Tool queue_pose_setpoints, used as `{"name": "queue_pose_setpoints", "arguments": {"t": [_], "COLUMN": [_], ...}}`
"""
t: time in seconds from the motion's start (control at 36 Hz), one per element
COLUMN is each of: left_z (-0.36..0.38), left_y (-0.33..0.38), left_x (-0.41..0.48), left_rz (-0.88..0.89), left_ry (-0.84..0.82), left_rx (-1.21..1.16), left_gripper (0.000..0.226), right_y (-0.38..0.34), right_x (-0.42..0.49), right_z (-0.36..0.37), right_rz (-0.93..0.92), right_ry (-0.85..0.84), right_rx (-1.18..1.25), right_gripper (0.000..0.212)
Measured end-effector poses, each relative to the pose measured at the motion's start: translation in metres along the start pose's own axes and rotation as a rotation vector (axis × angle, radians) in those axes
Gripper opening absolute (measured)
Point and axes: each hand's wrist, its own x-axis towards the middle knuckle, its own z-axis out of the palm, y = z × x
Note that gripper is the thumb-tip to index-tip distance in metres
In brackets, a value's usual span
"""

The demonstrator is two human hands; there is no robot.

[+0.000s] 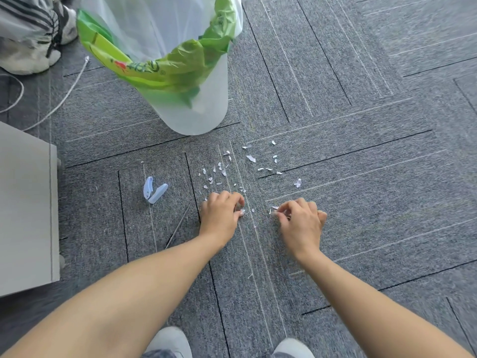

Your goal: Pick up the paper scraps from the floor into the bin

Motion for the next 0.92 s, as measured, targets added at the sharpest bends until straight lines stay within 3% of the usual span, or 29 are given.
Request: {"name": "queue_pose_setpoints", "arguments": {"t": [0.14,0.31,0.53,0.67,0.81,0.92], "left_z": [0.001,0.002,-0.001,0.001,0.008,0.01], "left_y": [0.003,0.001,0.003,0.011,0.018,0.02], "left_x": [0.001,0.001,0.002,0.002,0.003,0.004], "left_rz": [-0.006,-0.05,-0.078,-0.023,0.009,0.004], "left_ry": [0.009,0.019,0.009,-0.002,0.001,0.006], "left_rx": [0.009,-0.039,-0.05,-0.019,-0.021,-0.025], "left_gripper": [0.008,0.004,0.005,0.006,0.008,0.009], "right_y": [-0.005,-0.005,-0.006,-0.005,-0.004,-0.001], "right_x": [0.007,0.015,0.023,0.022,0.021,0.023], "right_z": [-0.004,-0.003,-0.007,-0.007,-0.008,-0.01], "right_rz": [-0.014,-0.002,-0.014,-0.016,0.0,0.015], "right_ry": [-0.007,0.007,-0.066,-0.04,0.01,-0.005], "right_rx": [0.008,-0.015,-0.072,-0.022,-0.024,-0.034], "right_gripper": [0.008,0.03,0.019,0.022,0.04,0.037]}}
